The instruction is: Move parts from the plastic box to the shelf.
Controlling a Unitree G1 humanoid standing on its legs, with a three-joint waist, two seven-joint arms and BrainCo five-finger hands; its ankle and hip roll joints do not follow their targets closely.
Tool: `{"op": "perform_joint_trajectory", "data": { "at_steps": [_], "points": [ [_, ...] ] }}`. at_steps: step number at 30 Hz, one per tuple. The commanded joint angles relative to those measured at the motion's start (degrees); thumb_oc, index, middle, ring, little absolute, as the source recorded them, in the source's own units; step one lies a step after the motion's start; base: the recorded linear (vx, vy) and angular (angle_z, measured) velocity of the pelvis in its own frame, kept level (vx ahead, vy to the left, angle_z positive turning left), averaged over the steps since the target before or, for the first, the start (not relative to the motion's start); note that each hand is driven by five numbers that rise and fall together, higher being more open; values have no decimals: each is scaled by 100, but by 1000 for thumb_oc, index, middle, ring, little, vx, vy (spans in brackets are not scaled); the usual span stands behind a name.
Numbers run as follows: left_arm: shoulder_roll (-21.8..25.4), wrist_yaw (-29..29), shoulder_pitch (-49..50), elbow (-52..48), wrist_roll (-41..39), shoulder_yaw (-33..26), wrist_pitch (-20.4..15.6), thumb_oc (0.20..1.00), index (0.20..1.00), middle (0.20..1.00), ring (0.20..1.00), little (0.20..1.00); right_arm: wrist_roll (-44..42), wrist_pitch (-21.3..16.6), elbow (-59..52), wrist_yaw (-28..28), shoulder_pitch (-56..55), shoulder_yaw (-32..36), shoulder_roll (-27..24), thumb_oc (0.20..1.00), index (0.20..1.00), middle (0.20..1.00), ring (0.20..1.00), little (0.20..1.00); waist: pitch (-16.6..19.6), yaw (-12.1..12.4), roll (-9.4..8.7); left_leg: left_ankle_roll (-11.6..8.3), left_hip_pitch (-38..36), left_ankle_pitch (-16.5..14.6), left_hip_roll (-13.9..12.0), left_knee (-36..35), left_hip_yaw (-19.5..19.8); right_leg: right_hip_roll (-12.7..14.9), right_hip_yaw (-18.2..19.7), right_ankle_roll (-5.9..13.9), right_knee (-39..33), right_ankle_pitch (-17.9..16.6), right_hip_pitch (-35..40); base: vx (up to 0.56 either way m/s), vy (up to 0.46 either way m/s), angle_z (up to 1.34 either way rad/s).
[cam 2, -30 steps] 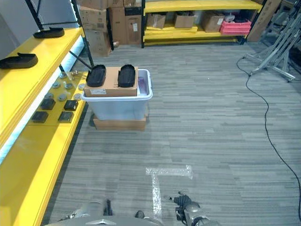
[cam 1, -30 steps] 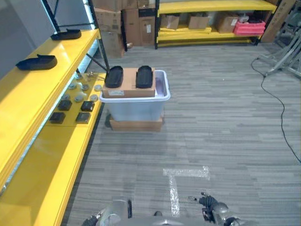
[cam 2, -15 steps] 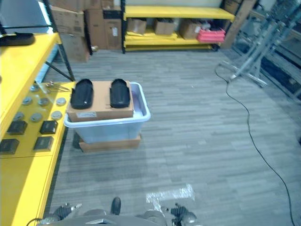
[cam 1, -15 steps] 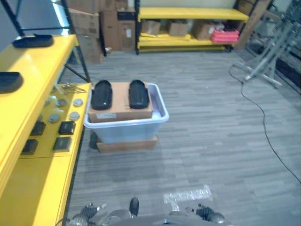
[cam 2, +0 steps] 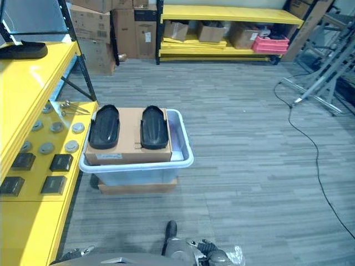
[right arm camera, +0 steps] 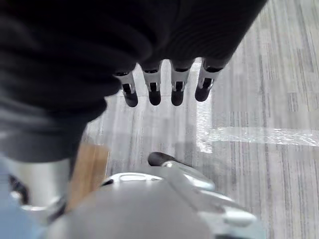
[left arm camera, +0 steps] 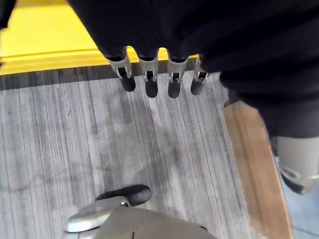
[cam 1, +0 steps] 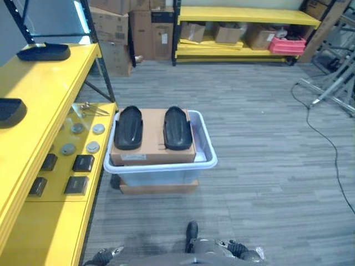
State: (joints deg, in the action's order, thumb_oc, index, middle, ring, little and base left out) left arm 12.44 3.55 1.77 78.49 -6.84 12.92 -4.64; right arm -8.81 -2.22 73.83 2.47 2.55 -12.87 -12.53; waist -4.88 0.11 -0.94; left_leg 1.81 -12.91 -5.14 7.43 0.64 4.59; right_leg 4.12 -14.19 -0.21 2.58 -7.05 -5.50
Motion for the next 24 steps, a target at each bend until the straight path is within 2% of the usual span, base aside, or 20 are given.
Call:
{"op": "perform_joint_trajectory", "data": {
  "at_steps": [1, 2, 3, 4, 5, 7, 9, 11, 13, 18, 24],
  "points": [
    [-122, 86, -326, 48, -286, -229, -93, 1000, 1000, 1000, 1000, 1000, -220, -51, 72, -88, 85, -81, -248, 1000, 1000, 1000, 1000, 1000, -176, 125, 40, -385, 580, -55, -478, 916, 535, 310, 98, 636, -343, 256, 397, 155, -131, 53],
    [-147, 63, -342, 19, -319, -202, -91, 1000, 1000, 1000, 1000, 1000, -187, -47, 82, -74, 89, -107, -294, 1000, 1000, 1000, 1000, 1000, -199, 160, 15, -540, 846, 139, -459, 1460, 368, 330, -22, 556, -431, 337, 587, 89, -68, 43],
    [-146, 63, -342, 19, -319, -202, -91, 1000, 1000, 1000, 1000, 1000, -187, -47, 82, -74, 90, -107, -294, 1000, 1000, 1000, 1000, 1000, -194, 152, 18, -540, 871, 124, -458, 1494, 375, 328, -31, 556, -433, 335, 583, 160, -106, 25],
    [-137, 96, -354, 16, -326, -197, -93, 1000, 1000, 1000, 1000, 1000, -198, -42, 64, -62, 98, -132, -329, 1000, 1000, 1000, 1000, 1000, -234, 170, -32, -644, 1091, 290, -466, 1800, 246, 352, -92, 514, -499, 377, 696, 124, -17, 11],
    [-152, 115, -352, 35, -373, -191, -102, 1000, 1000, 1000, 1000, 1000, -210, -79, 37, -45, 104, -154, -362, 1000, 1000, 1000, 1000, 1000, -279, 195, -43, -681, 1271, 245, -767, 1654, -148, 385, -270, 506, -613, 484, 878, 165, 5, 9],
    [-163, 127, -307, 9, -337, -166, -109, 1000, 1000, 1000, 1000, 1000, -195, -113, -108, 5, 124, -141, -439, 1000, 1000, 1000, 1000, 1000, -274, 222, -74, -639, 1308, 202, -1190, 805, -548, 460, -412, 602, -704, 561, 978, 128, 69, 68],
    [-149, 165, -260, 6, -218, -4, -95, 1000, 1000, 1000, 1000, 1000, -156, -160, -230, 129, 244, -140, -549, 1000, 1000, 1000, 1000, 1000, -251, 270, 3, -628, 1229, 261, -1406, 164, -407, 429, -421, 662, -706, 626, 968, 76, 71, 38],
    [-154, 161, -218, 73, -167, 9, -89, 1000, 1000, 1000, 1000, 1000, -20, -190, -293, 284, 352, -72, -615, 1000, 1000, 1000, 1000, 1000, -188, 237, 124, -643, 1074, 275, -1388, -24, -310, 411, -397, 689, -717, 588, 967, 110, 146, -28],
    [-106, 165, -132, 30, -58, 48, -83, 1000, 1000, 1000, 1000, 1000, 119, -197, -563, 466, 429, -44, -668, 1000, 1000, 1000, 1000, 1000, -137, 231, 171, -637, 951, 299, -1321, -134, -360, 486, -322, 723, -731, 499, 986, 172, 195, -28],
    [123, 359, -31, -204, -125, -210, -145, 1000, 1000, 1000, 1000, 1000, 876, -347, -2301, 863, 571, -71, -1062, 1000, 1000, 1000, 1000, 1000, -126, 236, 193, -565, 642, 293, -1262, -492, -544, 531, -131, 805, -758, 424, 927, 117, 130, -16],
    [31, 393, -54, -798, -541, -39, -294, 1000, 1000, 1000, 1000, 1000, 1471, -278, -3016, 1447, 1198, -56, -1338, 1000, 1000, 1000, 1000, 1000, -277, 308, 230, -495, 691, 242, -1241, -564, -570, 515, -74, 856, -758, 403, 721, 7, 61, -9]
  ]
}}
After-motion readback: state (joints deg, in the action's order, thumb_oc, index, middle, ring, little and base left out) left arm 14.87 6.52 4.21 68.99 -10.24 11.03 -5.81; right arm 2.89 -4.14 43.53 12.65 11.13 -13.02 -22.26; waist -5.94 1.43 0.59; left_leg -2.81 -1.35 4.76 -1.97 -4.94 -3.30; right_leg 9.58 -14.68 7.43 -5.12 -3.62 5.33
